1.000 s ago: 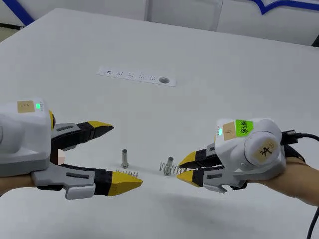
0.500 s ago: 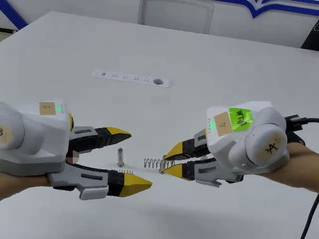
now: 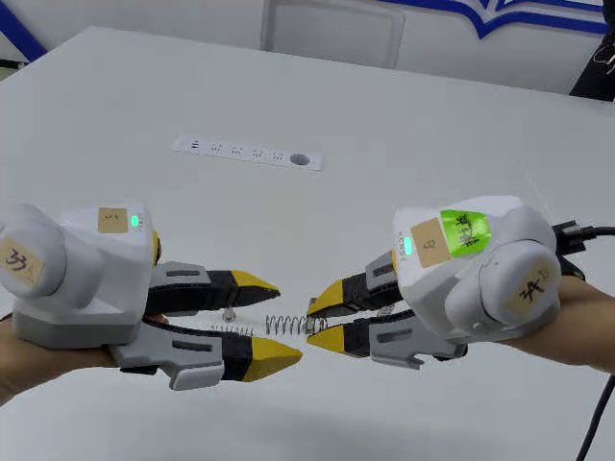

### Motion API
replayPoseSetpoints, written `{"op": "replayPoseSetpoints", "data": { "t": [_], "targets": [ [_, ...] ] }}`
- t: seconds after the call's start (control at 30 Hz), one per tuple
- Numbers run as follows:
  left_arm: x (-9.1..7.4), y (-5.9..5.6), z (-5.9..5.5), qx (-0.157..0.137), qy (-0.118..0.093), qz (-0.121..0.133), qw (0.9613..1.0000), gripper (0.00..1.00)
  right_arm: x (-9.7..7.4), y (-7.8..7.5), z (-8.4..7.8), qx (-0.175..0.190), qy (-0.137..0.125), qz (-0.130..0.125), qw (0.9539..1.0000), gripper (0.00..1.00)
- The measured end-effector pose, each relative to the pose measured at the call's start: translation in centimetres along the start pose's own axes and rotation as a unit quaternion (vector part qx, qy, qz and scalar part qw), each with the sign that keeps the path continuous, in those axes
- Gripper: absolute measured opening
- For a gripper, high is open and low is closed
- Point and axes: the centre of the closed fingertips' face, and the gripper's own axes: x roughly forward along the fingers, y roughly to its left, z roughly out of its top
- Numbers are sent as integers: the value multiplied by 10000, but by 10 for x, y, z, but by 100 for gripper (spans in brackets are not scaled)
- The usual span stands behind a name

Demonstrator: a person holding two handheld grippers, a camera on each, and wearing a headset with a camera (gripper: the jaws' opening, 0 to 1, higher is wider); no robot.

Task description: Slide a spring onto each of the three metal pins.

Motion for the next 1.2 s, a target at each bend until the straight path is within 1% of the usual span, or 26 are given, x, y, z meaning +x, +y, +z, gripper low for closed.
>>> {"op": "replayPoseSetpoints", "data": {
  "t": [0.17, 0.23, 0.33, 0.5, 0.6, 0.7, 0.8, 0.93, 0.97, 1.03, 1.07, 1.1, 1.2],
  "targets": [
    [3, -3, -2, 24, 91, -79, 9999, 29, -1, 1, 1, -24, -6, 24, 10000, 11],
    [4, -5, -2, 22, 115, -147, 9998, 23, -1, 1, 2, -41, -29, 35, 10000, 11],
    [4, -6, -4, 37, 164, -173, 9997, 15, -1, 3, 1, -58, -31, 68, 10000, 11],
    [6, -10, -9, 42, 310, -242, 9992, 13, -1, 7, 0, -104, -13, 130, 9999, 11],
    [6, -13, -11, 161, 387, -259, 9988, 12, -1, 10, 0, -154, 15, 163, 9997, 11],
    [5, -12, -11, 281, 389, -231, 9986, 11, -1, 9, 0, -191, 29, 130, 9997, 11],
    [5, -11, -11, 286, 376, -198, 9987, 11, 1, 8, 0, -294, 55, 37, 9995, 11],
    [4, -12, -12, 317, 416, -242, 9983, 11, 2, 9, -1, -269, 84, 64, 9996, 12],
    [3, -12, -12, 339, 417, -240, 9983, 11, 2, 8, -2, -251, 106, 63, 9996, 13],
    [2, -13, -11, 355, 390, -245, 9983, 11, 2, 4, -8, -255, 220, -29, 9994, 16],
    [2, -13, -11, 356, 382, -249, 9983, 11, 2, 2, -9, -216, 231, -40, 9995, 17],
    [2, -12, -11, 360, 375, -245, 9984, 11, 2, 2, -10, -82, 196, -13, 9998, 17],
    [1, -12, -10, 363, 352, -253, 9984, 11, 0, 3, -9, 97, 55, 45, 9999, 15]
  ]
}}
